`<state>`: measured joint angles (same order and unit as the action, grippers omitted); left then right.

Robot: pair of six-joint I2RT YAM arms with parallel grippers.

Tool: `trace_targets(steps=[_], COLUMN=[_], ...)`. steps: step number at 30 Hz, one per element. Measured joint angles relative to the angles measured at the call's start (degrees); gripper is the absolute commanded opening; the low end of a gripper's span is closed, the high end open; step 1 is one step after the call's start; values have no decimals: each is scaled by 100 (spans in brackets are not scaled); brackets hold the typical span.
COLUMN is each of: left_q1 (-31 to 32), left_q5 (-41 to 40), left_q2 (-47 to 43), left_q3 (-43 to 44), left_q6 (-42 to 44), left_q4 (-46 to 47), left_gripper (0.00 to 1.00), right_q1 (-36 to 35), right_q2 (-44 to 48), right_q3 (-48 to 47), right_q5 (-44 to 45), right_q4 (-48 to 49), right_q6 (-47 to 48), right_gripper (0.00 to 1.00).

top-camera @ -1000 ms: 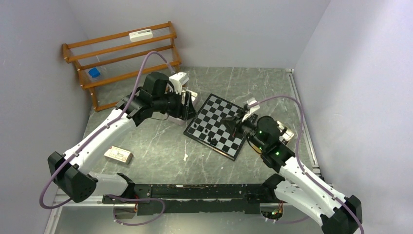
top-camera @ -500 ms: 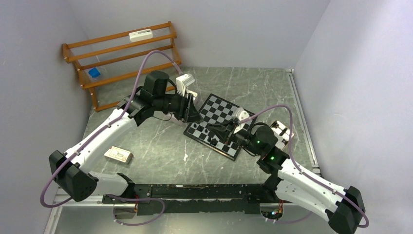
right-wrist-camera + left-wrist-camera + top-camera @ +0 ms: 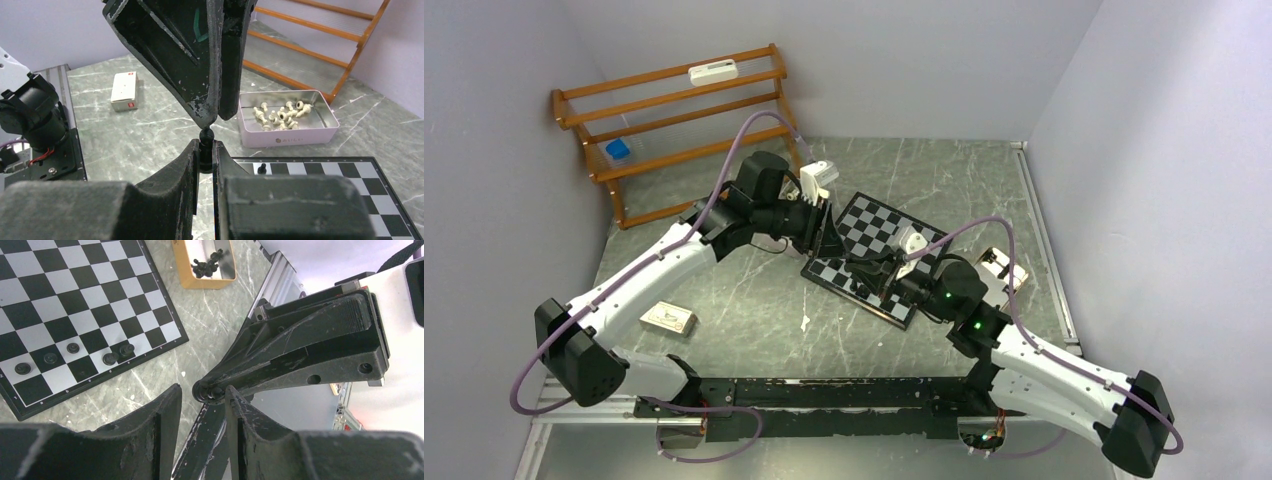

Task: Set up the chess pieces on the board
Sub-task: Place the chess piece on the chessboard.

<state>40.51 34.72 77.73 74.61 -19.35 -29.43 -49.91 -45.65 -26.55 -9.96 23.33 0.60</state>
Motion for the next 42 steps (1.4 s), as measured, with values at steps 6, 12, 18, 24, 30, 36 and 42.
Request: trace_targets(steps=[6,12,18,24,30,36,42], left_q1=[103,234,323,354,380,400,402], left_q5=[-81,-201,-389,-597,-780,-1029,-1377], left_q2=[4,13,42,83,136,308,382], left_q3=[0,0,-31,-44,-42,-42,-42], left_q6=[-15,-20,-22,9,26,33,33], left_q4=[2,0,-4,-20,-39,-131,-179], left_gripper=[41,37,18,5,5,5,5], right_q1=[-55,-92,-136,-162,-170,-181,-188], right_q2=[-15,-125,-208,-238,-319,-407,-387], right_q3=[-2,-2,-2,-2,0,133,280], right_q5=[131,212,289,369,446,437,396], right_q4=[0,-2,0,-52,-57,57,52], right_q6=[11,9,7,-15,-39,-68,-83], right_gripper=[5,4,4,6,18,38,66])
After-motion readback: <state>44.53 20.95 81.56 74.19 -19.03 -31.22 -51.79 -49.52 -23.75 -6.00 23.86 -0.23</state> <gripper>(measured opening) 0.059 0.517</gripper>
